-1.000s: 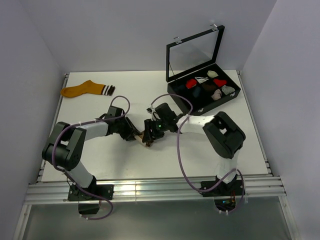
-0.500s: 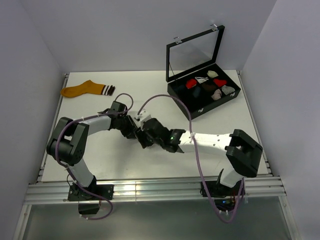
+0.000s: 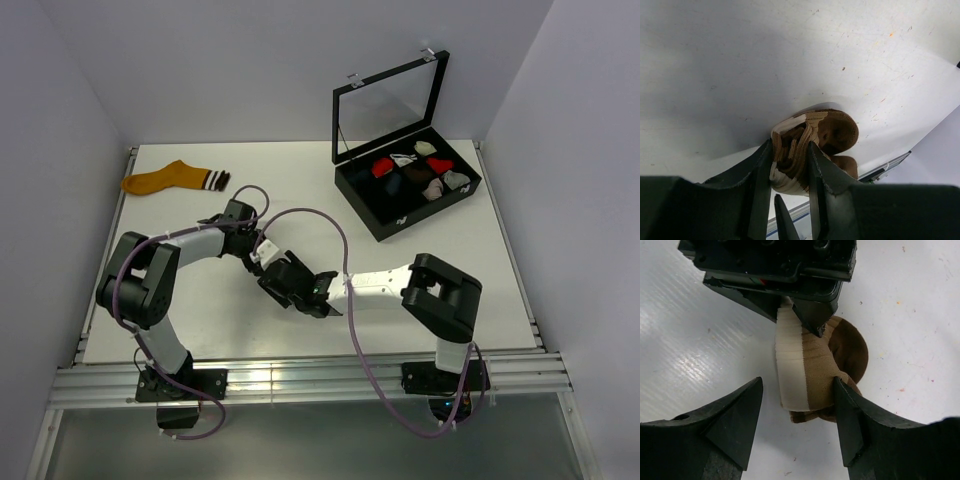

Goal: Roll the socks
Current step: Roll the sock at the center of the board.

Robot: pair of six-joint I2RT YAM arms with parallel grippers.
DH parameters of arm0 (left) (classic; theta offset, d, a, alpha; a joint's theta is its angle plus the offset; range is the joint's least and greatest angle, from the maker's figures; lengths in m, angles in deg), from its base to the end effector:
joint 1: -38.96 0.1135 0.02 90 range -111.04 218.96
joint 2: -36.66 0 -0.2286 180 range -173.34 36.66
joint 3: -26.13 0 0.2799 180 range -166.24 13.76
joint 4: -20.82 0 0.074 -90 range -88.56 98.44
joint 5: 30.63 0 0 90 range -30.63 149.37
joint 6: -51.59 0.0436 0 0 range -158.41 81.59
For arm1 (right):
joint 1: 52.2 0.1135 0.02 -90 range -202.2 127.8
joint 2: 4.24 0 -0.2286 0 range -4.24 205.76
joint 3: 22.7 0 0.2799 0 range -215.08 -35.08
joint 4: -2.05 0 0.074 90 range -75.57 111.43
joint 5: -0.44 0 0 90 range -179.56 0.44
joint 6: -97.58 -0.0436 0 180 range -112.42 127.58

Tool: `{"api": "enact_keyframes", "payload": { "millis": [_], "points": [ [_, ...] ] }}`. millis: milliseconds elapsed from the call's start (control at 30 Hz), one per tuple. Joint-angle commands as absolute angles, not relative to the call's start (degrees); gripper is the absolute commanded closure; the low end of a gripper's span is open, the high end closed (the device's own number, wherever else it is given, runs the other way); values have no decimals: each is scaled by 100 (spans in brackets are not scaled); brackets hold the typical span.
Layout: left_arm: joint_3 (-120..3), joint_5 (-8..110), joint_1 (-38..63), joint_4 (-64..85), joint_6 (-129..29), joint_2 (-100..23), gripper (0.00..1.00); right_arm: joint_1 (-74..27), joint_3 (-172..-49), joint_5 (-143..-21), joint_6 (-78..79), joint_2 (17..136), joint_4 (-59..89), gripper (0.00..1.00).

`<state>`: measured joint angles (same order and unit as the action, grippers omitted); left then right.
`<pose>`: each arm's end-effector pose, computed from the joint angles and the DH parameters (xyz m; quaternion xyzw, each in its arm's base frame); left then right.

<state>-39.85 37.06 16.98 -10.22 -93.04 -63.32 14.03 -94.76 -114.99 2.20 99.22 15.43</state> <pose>0.3090 -0.1426 0.0785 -0.2291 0.9311 -0.2796 0.0493 0.1754 0.3517 0.1101 -0.3831 0.8194 0.0546 0.4230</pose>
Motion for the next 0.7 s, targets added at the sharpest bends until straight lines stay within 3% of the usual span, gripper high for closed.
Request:
{"api": "enact_keyframes", "payload": {
  "millis": [0,267,667],
  "points": [
    [-4003,4126,1593,-1406,-9026,-6503,73,1415,-9651,-11856,336,10001,1531,35],
    [-4047,4188,1584,-1503,-9008,-6503,73,1433,-9730,-11785,345,9332,1645,35],
    [-4091,4187,1576,-1564,-8947,-6485,74,1415,-9880,-11768,222,10297,1645,35]
  ]
}}
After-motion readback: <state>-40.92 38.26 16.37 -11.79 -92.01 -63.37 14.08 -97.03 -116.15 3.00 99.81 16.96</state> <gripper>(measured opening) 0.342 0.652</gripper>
